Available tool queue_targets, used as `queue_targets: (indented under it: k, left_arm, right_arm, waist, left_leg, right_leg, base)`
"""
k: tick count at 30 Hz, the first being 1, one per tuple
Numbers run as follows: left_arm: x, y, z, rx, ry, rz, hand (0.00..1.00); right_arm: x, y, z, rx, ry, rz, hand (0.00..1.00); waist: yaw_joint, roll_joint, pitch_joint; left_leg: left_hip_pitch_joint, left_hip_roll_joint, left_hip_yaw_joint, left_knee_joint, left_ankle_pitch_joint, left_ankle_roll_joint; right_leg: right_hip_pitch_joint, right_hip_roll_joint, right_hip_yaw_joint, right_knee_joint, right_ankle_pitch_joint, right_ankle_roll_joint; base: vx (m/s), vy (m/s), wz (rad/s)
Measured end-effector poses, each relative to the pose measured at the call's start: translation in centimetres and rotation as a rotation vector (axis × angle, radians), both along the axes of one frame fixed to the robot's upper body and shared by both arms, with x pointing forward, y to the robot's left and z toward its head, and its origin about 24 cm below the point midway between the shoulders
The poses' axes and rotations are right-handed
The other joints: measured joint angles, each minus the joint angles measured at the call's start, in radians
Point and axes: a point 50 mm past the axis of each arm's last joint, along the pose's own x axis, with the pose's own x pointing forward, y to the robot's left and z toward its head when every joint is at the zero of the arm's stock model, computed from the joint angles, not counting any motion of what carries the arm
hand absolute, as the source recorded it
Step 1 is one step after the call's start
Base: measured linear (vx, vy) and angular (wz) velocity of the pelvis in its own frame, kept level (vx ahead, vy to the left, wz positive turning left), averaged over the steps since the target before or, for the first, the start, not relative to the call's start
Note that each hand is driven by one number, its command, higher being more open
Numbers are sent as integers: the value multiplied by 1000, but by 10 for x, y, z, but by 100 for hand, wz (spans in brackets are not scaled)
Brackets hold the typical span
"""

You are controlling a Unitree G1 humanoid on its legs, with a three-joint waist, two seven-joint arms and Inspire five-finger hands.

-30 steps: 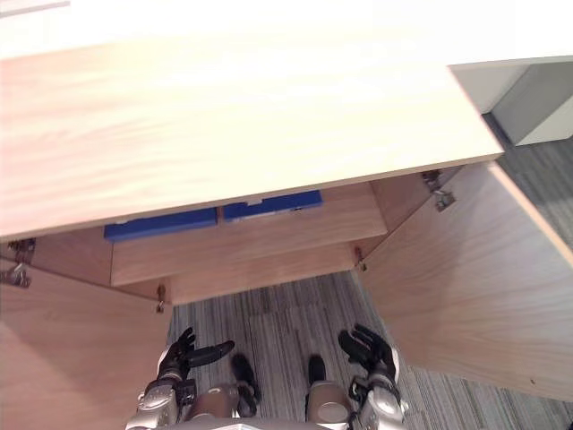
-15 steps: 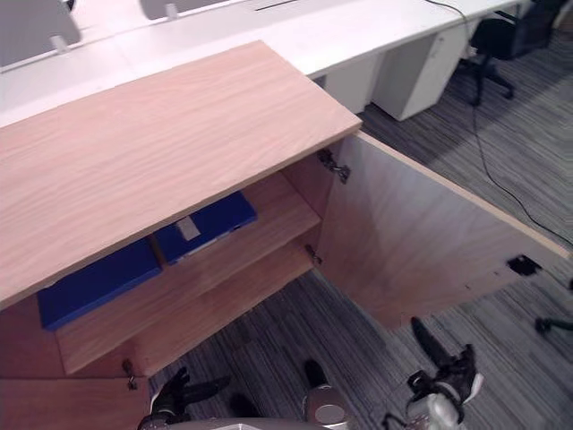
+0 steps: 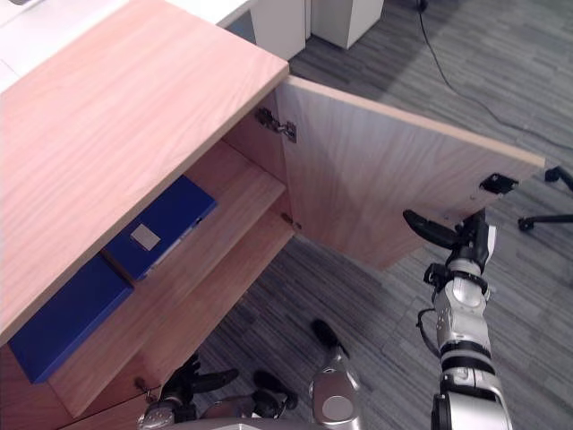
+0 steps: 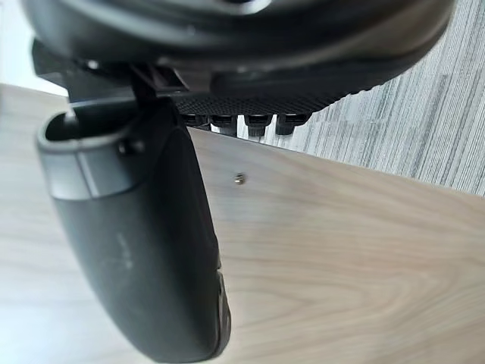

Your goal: Walk over to the cabinet, pick up the folder, carry it to the office cabinet, place the folder inside the office cabinet, then close the office cabinet door

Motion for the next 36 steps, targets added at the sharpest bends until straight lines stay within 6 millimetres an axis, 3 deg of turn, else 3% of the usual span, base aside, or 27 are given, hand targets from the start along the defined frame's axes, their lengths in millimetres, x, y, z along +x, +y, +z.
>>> queue_targets:
  k: [5, 8, 13, 16, 17, 19, 20, 24, 27, 30, 33, 36]
  left_arm:
    - [8, -7, 3, -9, -28, -26, 100]
    - [11, -9, 3, -13, -34, -18, 100]
    - [6, -18, 0, -19, -10, -16, 100]
    - [1, -22, -3, -24, 13, -8, 100]
    - [0, -18, -4, -1, 22, -21, 100]
    - [0, -14, -4, 17, 26, -35, 100]
    - [-1, -9, -4, 33, 34, -47, 100]
    - [0, -5, -4, 53, 50, -74, 100]
    - [3, -3, -3, 63, 46, -87, 100]
    - [9, -1, -1, 76, 35, -93, 100]
    - [12, 3, 0, 104, 35, -126, 100]
    - [13, 8, 2, 122, 34, -105, 100]
  right_arm:
    - [1, 2, 2, -63, 25, 39, 100]
    - [-18, 13, -2, -70, -16, 58, 100]
    - [-65, 69, -29, 45, -63, 127, 100]
    - [-103, 103, -46, 101, -20, 211, 100]
    - [-126, 123, -59, 142, 39, 273, 100]
    - [-139, 135, -67, 169, 86, 323, 100]
    - [-153, 149, -77, 197, 147, 389, 100]
    - [-178, 176, -95, 205, 289, 561, 100]
    - [-181, 196, -101, 150, 351, 719, 100]
    - [-174, 220, -102, 75, 362, 905, 100]
    - [-132, 248, -92, -80, 279, 1095, 100]
    - [-85, 250, -71, -196, 167, 1092, 100]
  waist:
    - [-6, 6, 7]
    - [-8, 8, 9]
    - [-33, 2, 12]
    - [-56, -13, 16]
    - [-62, -33, 13]
    - [-63, -54, 13]
    - [-63, -82, 5]
    - [-62, -125, -8]
    - [-48, -132, -9]
    - [-4, -136, -11]
    - [46, -144, -16]
    - [99, -148, -19]
  left_leg:
    - [-26, 12, -11, 22, -10, -10]
    - [-47, 15, -57, 35, -11, -11]
    - [-46, 21, -134, 40, -7, -17]
    - [-37, 38, -148, 53, 2, -32]
    - [-27, 58, -151, 71, 7, -42]
    - [-13, 68, -151, 78, 7, -43]
    - [-4, 76, -152, 83, 7, -44]
    - [3, 74, -177, 84, 7, -42]
    - [-8, 63, -240, 82, 13, -32]
    - [-26, 44, -296, 59, 42, -27]
    - [-26, -8, -400, -44, 129, -16]
    - [-4, -48, -502, -165, 215, -10]
  right_leg:
    - [-11, -2, -8, -15, 30, -4]
    - [-11, -3, -26, -21, 36, -4]
    - [13, 14, -54, -25, 34, -13]
    - [29, 29, -71, -25, 9, -37]
    - [44, 41, -84, -24, 6, -42]
    - [57, 47, -96, -23, 6, -42]
    - [65, 49, -119, -19, 6, -42]
    - [78, 44, -153, -6, 10, -38]
    - [94, 26, -217, -6, 4, -48]
    - [97, 9, -275, -5, -1, -54]
    - [109, -25, -389, 8, -22, -68]
    - [129, -49, -495, 17, -48, -75]
  base:
    - [-80, 8, 2]
    - [-60, -12, 14]
    - [-22, -16, 4]
    - [10, -14, -3]
    - [31, -40, -11]
    - [20, -39, -16]
    - [0, -31, -12]
    - [-3, -20, 14]
    - [-16, -1, 55]
    - [-7, -4, 70]
    - [-7, -9, 110]
    - [15, -13, 106]
